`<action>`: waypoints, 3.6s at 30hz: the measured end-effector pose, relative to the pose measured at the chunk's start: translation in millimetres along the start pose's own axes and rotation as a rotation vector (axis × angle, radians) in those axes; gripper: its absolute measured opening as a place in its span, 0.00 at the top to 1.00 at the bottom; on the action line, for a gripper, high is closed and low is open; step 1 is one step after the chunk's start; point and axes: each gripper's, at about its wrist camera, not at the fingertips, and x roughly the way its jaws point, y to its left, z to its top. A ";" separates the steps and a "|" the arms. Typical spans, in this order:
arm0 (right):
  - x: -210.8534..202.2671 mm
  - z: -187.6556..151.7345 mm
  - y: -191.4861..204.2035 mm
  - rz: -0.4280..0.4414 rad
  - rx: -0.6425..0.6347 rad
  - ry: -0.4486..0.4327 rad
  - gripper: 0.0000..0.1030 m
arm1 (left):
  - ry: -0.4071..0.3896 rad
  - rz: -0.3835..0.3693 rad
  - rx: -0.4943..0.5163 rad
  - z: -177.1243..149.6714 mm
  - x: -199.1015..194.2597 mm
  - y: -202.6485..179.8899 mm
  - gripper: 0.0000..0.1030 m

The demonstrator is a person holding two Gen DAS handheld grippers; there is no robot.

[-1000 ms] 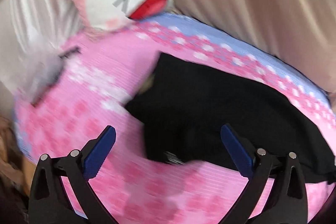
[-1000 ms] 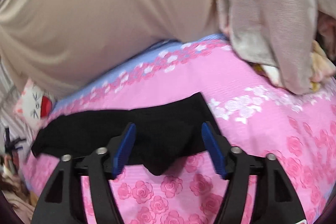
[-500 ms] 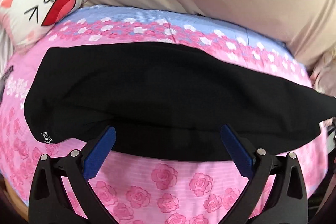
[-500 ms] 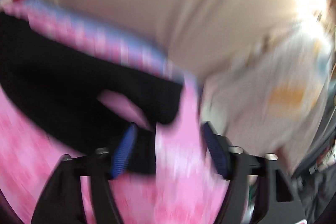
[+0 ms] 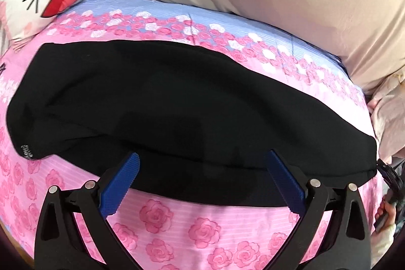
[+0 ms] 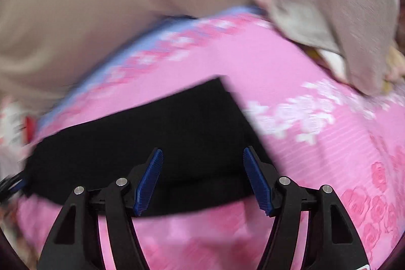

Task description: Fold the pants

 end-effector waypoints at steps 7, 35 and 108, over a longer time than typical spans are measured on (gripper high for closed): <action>-24.4 10.7 20.7 0.026 -0.026 -0.064 0.87 | -0.005 0.099 -0.113 -5.0 -8.1 55.6 0.05; -37.4 -59.8 249.7 0.128 -0.206 -0.129 0.45 | -0.205 -0.121 -0.207 73.3 -84.3 236.0 0.92; -11.0 -153.5 298.3 0.340 -0.715 0.136 0.90 | -0.005 -0.030 -0.097 18.9 -8.4 101.6 0.21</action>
